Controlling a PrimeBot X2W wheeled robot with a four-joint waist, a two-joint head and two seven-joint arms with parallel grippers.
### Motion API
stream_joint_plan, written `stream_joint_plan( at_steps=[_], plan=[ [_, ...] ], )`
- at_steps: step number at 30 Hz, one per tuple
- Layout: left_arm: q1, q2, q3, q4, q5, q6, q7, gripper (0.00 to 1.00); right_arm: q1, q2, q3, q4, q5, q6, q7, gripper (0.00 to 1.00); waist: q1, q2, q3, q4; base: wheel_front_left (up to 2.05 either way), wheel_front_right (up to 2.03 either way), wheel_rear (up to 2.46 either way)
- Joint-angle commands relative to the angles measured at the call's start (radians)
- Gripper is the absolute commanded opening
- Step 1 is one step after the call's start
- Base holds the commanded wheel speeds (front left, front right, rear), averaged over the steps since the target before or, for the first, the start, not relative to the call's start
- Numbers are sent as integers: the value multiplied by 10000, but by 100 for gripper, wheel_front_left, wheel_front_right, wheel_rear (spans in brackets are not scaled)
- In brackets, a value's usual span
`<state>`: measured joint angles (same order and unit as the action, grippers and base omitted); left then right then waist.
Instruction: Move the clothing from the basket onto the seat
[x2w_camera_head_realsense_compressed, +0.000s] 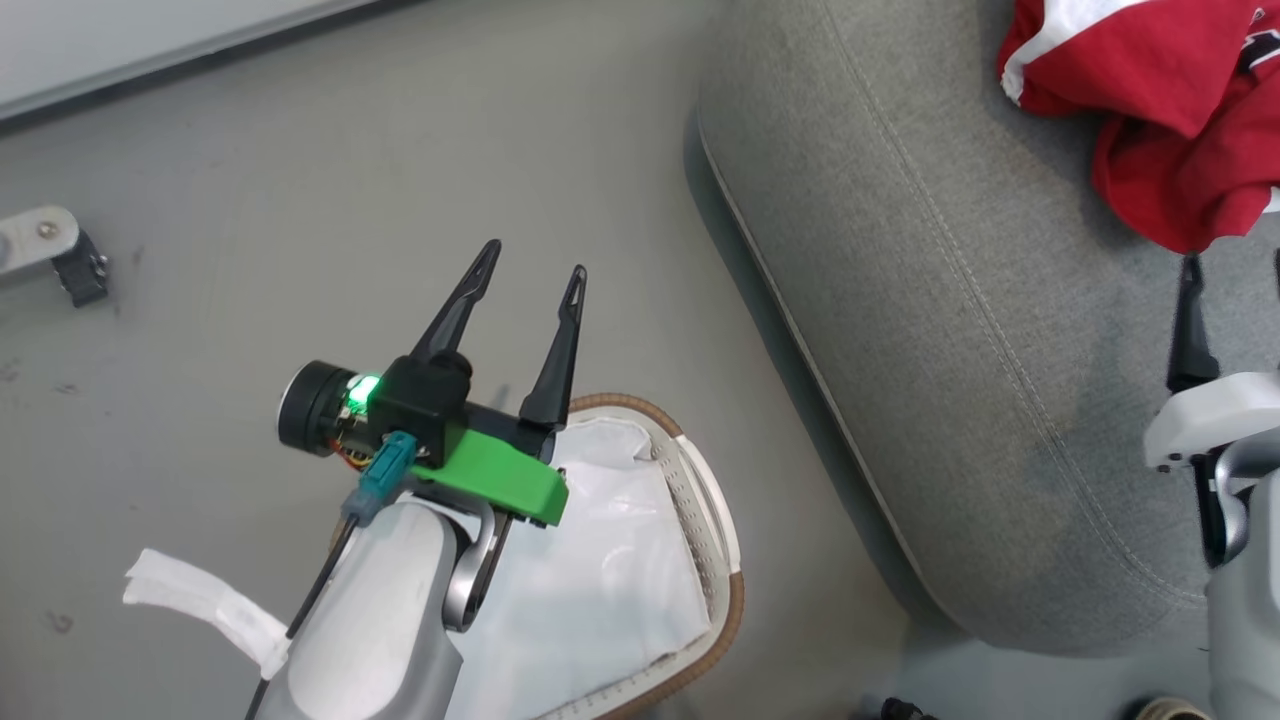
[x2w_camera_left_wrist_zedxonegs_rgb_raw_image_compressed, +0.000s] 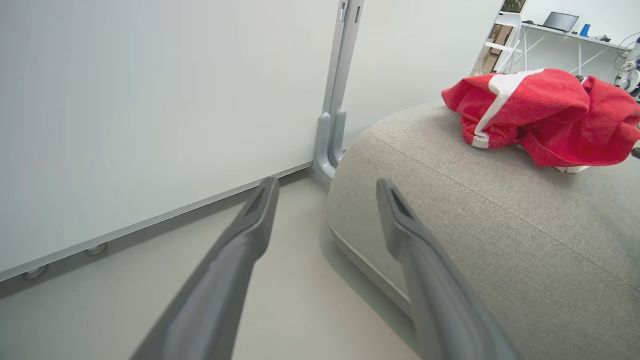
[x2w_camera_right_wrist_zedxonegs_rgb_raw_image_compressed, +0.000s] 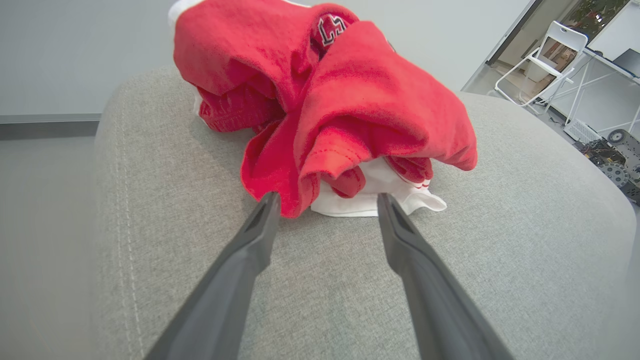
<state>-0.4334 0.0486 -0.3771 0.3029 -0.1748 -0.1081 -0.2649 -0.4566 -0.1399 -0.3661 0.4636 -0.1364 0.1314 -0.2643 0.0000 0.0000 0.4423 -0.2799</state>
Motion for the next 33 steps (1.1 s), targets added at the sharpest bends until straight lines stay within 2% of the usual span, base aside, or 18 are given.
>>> stream_joint_plan(
  at_steps=[1,10,19,26,33],
  plan=[
    [241,43,134,-39,-63,78,7,100,193,95,144,-196,179,-14,-2,100,0,0,-544,259,0,0,0],
    [1012,40,1381,-216,-524,560,7,100,327,575,1603,-1168,1051,-14,-2,100,0,0,-1349,1128,0,0,0],
    [1722,35,2551,19,-508,716,7,100,581,747,2339,-1160,1220,-14,-2,100,0,0,-2067,2249,0,0,0],
    [2392,32,3144,186,-644,649,7,100,1076,792,2467,-1075,1243,-14,-2,100,0,0,-2596,2896,0,0,0],
    [3106,32,3514,173,-713,455,9,100,1632,842,2582,-947,1429,-14,-2,100,0,0,-3123,3142,0,0,0]
  ],
)
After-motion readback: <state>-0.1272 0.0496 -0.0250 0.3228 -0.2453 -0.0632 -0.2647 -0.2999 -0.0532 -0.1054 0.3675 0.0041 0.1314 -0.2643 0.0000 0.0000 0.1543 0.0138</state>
